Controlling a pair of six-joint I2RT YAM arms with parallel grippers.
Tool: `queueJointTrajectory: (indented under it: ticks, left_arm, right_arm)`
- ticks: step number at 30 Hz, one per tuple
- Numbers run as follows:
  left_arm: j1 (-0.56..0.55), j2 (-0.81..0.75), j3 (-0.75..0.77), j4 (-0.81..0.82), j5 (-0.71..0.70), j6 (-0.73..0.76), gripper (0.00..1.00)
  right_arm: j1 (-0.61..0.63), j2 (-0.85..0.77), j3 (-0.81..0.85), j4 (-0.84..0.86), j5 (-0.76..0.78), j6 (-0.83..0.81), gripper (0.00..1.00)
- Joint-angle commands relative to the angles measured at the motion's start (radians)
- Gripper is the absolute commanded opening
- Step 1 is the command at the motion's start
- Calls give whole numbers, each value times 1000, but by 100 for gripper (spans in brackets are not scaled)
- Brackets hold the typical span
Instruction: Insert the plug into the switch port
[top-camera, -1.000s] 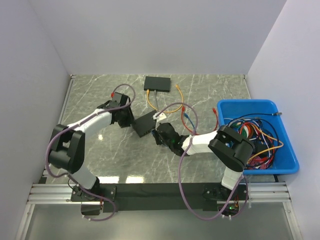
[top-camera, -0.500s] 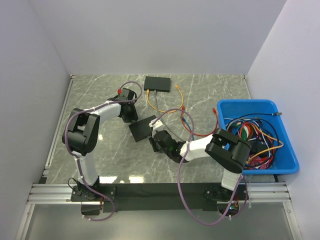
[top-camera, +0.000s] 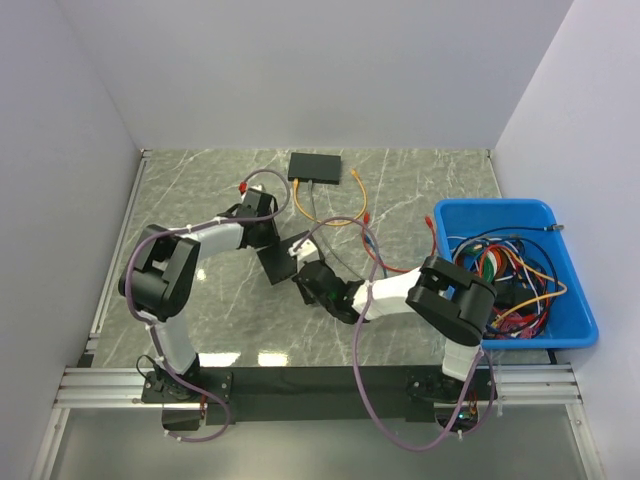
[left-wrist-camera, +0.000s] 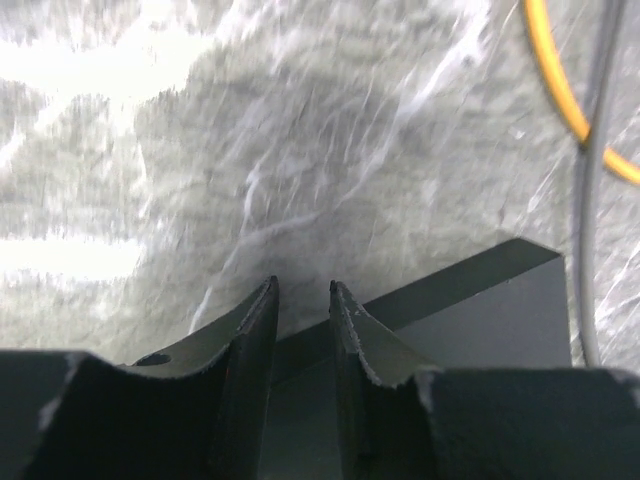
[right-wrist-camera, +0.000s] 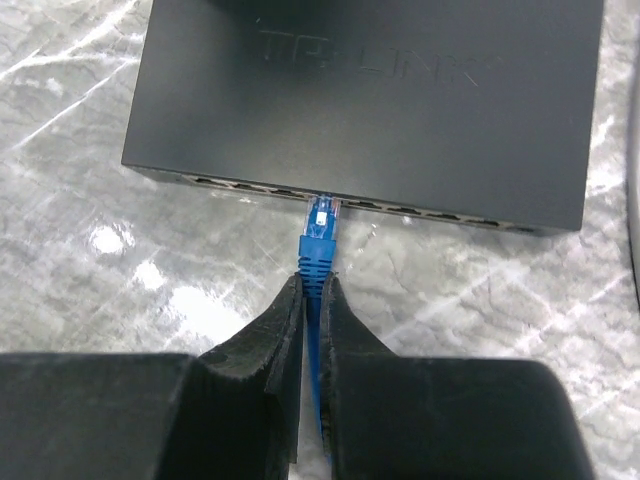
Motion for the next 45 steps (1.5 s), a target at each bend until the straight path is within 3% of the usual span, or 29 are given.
queueJointTrajectory:
  ticks: [1,6,13,40,42,45]
  left_arm:
    - [-77,46,-104,-114,93,-7,34]
    - [-133,33,-173,-65,122,-37,33]
    - [-201,11,-255,-32,114,-66,32]
    - [-264,149,-405,169,168,-132,29]
    - [-264,149,-404,169,171,-135,29]
    - [-264,135,-402,166,169,-141,29]
  right_arm:
    - [-13,49,128,25,36,-40,0]
    - [-53,92,240,-26,27,-57,0]
    - [-99,31,232,19,-15,-51,0]
    - [-189,69,351,-50,-7,62,0]
    - [-189,75,328,-52,-10,69,2]
    - [-189,77,289,-44,-1,82,13]
